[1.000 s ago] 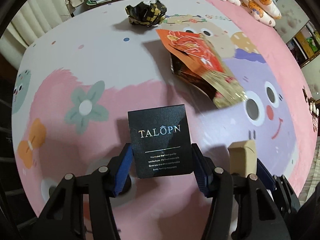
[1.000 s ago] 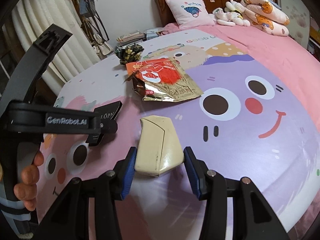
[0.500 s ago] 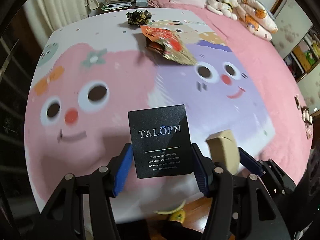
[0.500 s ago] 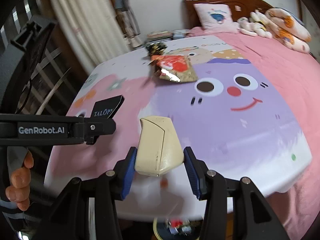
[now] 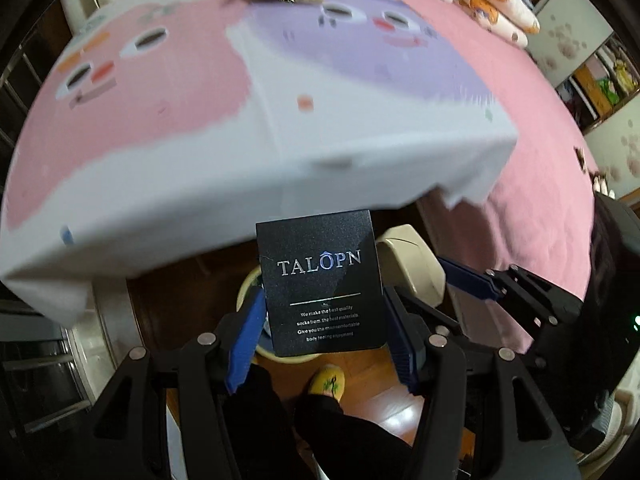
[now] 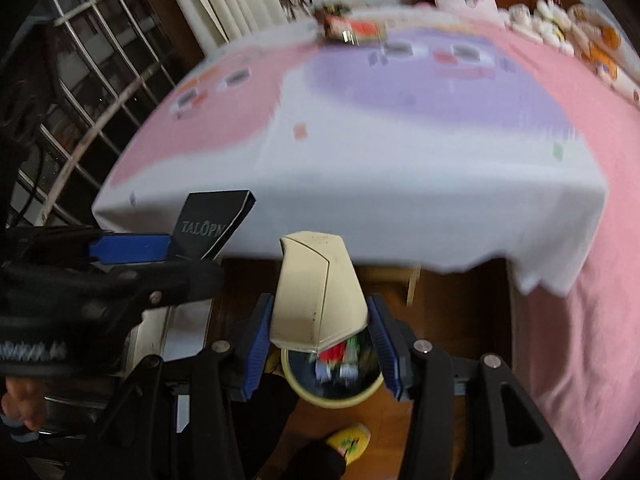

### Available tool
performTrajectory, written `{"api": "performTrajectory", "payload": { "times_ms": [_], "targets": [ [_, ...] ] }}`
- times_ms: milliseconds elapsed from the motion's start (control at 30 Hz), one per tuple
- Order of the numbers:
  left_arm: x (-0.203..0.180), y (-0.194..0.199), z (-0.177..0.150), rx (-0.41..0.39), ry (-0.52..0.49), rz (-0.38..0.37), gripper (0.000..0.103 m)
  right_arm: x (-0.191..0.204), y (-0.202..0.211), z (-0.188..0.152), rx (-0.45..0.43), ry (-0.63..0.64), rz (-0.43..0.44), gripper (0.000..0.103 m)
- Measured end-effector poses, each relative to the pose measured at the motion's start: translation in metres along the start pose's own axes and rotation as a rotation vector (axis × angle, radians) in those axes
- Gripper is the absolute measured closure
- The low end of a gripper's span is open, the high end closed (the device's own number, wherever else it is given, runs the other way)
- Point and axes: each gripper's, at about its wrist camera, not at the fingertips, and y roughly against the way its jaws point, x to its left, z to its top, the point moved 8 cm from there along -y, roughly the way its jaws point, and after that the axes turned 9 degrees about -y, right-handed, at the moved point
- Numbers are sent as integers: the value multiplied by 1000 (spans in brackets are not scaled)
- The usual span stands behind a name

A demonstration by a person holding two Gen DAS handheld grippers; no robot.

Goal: Collect trash
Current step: 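Carry the TALOPN box and beige piece over the bin and release both, then raise both open tools from the bin back toward the table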

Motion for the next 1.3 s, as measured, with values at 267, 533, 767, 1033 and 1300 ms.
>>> {"api": "performTrajectory", "payload": {
  "times_ms": [267,533,767,1033,1300],
  "targets": [
    [16,-94,-50,84,5,7,47,-22,-94,-58,86,-41,-18,56],
    [45,-194,-84,149,52,33,39,-59,-205,-103,144,-152,-29,56],
    [60,-227,-95,148,67,74,13,-79,-241,-116,143,-197,-44,48],
    [66,-200,-86,92,105,90,12,-71,-213,-106,123,-191,-51,48],
    [54,-139,-67,37,113,90,12,-56,-148,-77,39,-178,-47,48]
  ]
}}
